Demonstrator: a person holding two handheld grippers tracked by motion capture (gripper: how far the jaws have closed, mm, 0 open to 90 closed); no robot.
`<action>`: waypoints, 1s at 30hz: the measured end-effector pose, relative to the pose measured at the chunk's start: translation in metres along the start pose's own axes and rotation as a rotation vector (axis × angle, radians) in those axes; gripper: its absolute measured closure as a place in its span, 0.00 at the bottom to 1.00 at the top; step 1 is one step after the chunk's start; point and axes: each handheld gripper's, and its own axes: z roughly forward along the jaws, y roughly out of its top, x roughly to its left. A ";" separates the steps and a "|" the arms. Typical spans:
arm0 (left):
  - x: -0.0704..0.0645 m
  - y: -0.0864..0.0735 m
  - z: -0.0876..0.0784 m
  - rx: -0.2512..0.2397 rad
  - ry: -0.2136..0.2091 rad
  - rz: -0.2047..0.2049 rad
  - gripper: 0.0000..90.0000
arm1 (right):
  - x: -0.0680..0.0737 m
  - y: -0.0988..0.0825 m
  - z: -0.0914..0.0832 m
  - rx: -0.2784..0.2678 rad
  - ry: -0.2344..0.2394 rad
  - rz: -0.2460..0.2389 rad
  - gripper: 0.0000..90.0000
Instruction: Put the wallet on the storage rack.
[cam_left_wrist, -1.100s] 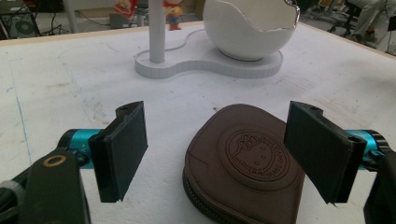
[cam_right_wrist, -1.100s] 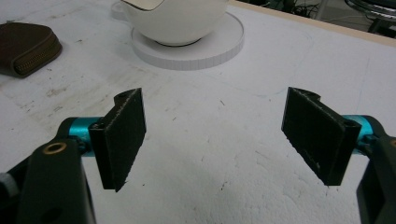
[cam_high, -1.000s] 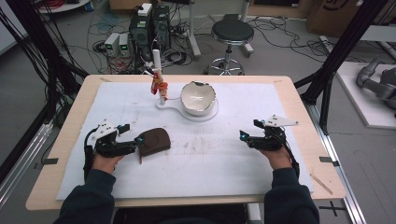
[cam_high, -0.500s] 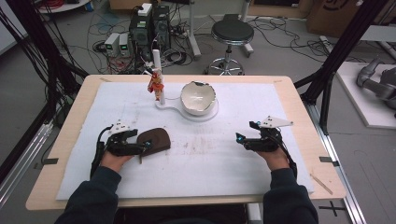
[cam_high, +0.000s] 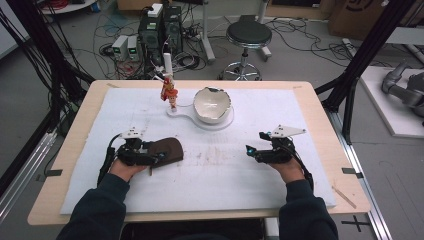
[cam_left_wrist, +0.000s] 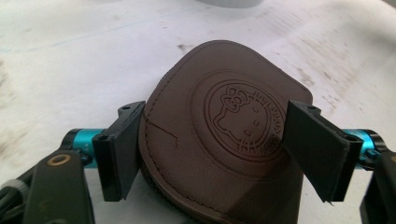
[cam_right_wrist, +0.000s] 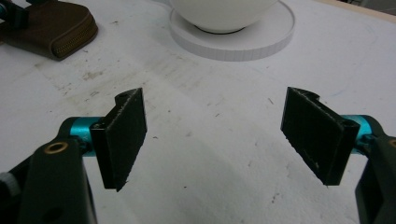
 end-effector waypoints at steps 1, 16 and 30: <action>-0.002 0.000 0.000 -0.004 0.000 0.030 0.27 | 0.000 0.000 0.000 0.000 0.000 0.000 0.25; -0.030 0.006 0.001 -0.076 -0.045 0.260 0.52 | 0.039 0.016 0.053 0.038 0.184 -0.018 0.26; -0.043 0.006 0.004 -0.102 -0.083 0.354 0.55 | 0.073 0.029 0.103 0.074 0.367 -0.010 0.28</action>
